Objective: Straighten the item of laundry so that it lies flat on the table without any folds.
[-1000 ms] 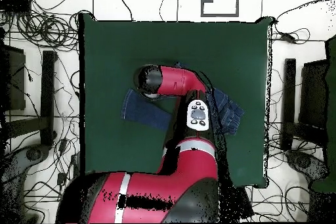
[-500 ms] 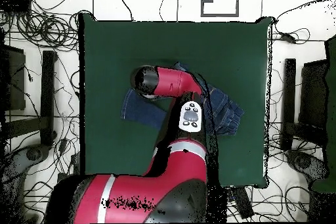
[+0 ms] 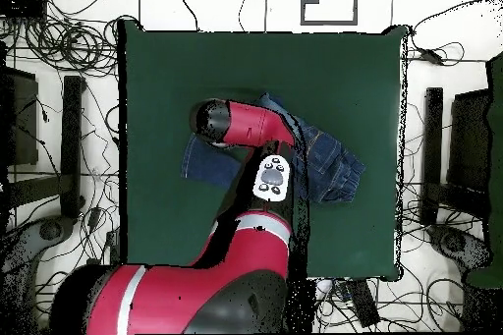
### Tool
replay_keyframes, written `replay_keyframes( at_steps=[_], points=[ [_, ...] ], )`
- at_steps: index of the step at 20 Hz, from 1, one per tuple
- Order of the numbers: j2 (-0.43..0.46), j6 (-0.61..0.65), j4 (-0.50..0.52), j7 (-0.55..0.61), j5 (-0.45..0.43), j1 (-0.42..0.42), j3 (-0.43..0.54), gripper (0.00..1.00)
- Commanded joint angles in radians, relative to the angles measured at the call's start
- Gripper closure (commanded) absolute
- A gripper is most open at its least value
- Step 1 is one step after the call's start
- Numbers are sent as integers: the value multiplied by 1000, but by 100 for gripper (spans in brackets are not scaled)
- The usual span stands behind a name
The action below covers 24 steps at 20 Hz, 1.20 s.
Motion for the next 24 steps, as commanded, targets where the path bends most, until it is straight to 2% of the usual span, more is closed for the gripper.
replay_keyframes(
  at_steps=[1, 15, 24],
  points=[
    [244, -374, 16, 411, 178, 102, 280, 0],
    [235, -412, 57, 340, 316, 111, 302, 0],
    [229, -439, 81, 320, 375, 113, 323, 0]
  ],
)
